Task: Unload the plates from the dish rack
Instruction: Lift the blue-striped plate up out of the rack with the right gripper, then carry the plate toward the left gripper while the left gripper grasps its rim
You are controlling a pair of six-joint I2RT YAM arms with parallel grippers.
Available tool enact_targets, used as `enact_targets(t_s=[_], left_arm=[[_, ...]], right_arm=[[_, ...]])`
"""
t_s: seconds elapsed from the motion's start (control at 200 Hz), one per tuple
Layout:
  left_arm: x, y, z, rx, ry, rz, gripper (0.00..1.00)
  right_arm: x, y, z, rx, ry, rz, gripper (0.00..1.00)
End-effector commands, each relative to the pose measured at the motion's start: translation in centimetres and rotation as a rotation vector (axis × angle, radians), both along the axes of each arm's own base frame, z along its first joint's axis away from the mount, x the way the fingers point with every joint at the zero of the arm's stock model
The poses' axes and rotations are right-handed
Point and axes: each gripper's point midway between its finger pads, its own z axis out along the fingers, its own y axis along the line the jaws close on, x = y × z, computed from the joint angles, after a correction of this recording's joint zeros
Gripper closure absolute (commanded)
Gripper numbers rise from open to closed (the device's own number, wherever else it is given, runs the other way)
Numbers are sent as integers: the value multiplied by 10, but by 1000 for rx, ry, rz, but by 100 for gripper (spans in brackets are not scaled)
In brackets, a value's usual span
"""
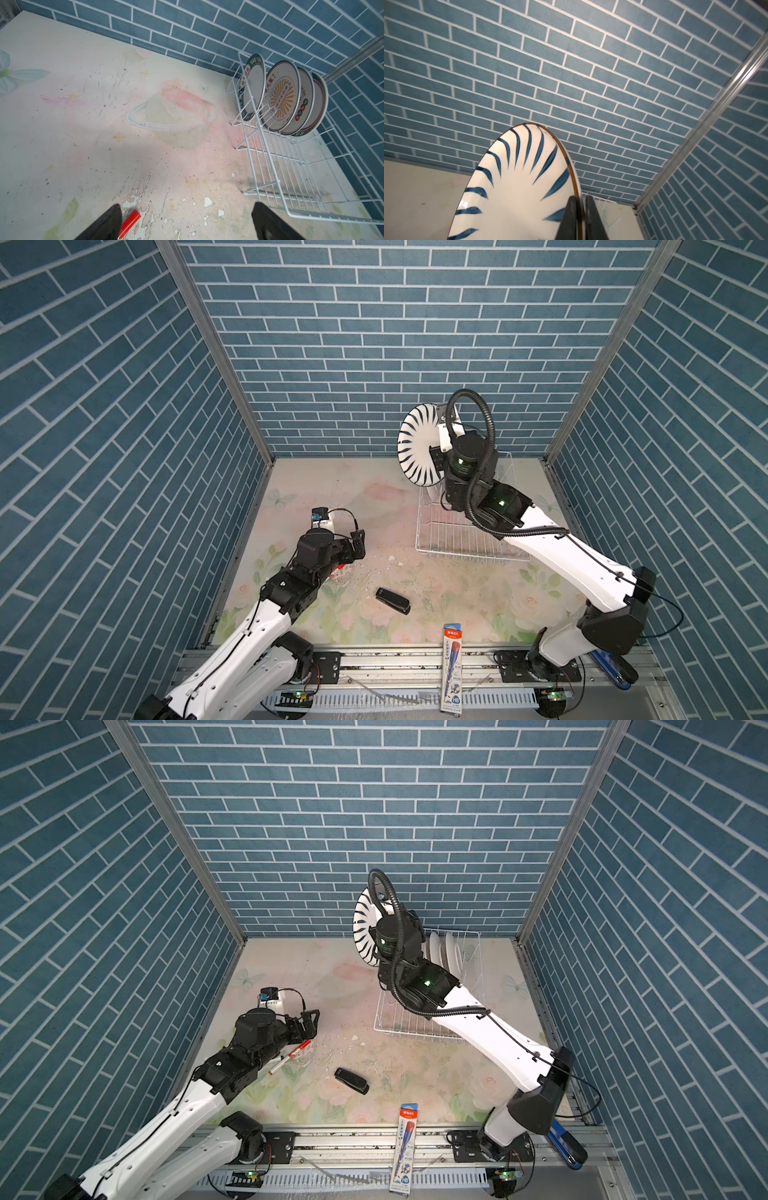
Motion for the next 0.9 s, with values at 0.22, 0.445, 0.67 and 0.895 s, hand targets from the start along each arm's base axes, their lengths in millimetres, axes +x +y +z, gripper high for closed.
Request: enact_targets(t_s=[0.22, 0.445, 0.67, 0.895], left_arm=[[-13, -23, 23, -209, -29, -86, 0], [-21, -41, 44, -404, -31, -155, 0], [-15, -49, 46, -425, 18, -161, 0], [-4, -67, 50, -464, 48, -211, 1]], right_arm=[[-33, 1, -68, 477, 213, 227, 100], [-42, -5, -101, 640, 294, 293, 100], [-28, -20, -132, 855, 366, 325, 100], [-17, -13, -158, 981, 431, 387, 100]])
